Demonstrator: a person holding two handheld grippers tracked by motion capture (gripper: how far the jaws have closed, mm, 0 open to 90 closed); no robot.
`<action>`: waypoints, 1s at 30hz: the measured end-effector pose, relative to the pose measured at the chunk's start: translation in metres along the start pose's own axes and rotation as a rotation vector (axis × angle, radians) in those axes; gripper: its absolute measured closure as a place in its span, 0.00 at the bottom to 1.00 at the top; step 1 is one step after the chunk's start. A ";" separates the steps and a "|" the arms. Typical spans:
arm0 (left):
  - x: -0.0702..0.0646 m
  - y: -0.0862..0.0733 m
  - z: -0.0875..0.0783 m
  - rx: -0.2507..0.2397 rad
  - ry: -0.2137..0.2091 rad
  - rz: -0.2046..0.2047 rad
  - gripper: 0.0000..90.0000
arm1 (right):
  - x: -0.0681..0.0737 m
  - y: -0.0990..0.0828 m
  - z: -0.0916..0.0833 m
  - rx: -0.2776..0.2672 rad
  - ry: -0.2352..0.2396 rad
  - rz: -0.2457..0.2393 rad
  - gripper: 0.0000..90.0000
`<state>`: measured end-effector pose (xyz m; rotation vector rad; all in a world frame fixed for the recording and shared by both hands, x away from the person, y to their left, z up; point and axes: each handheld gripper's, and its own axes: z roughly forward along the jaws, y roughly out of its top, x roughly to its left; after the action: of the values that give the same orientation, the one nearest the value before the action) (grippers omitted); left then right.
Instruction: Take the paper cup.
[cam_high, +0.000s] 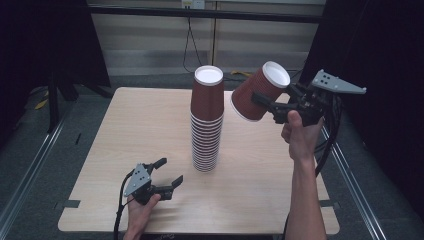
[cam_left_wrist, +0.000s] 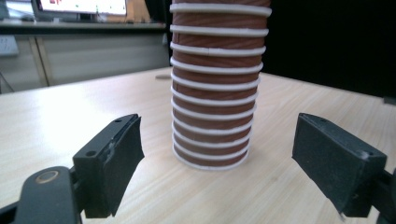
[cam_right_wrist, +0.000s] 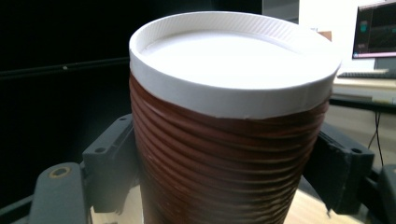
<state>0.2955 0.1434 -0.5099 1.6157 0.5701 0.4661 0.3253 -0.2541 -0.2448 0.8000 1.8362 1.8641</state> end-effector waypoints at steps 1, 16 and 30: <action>-0.004 0.000 0.002 -0.018 0.001 -0.048 0.18 | 0.000 -0.004 -0.001 0.008 -0.003 0.002 0.22; -0.011 0.025 0.007 0.005 -0.090 -0.004 0.18 | 0.000 -0.047 -0.010 0.044 -0.007 0.043 0.22; -0.020 0.043 0.016 -0.011 -0.154 0.006 0.19 | 0.009 -0.082 -0.013 0.076 0.005 0.076 0.22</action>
<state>0.2936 0.1151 -0.4691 1.6267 0.4466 0.3452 0.3013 -0.2540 -0.3248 0.9044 1.9141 1.8534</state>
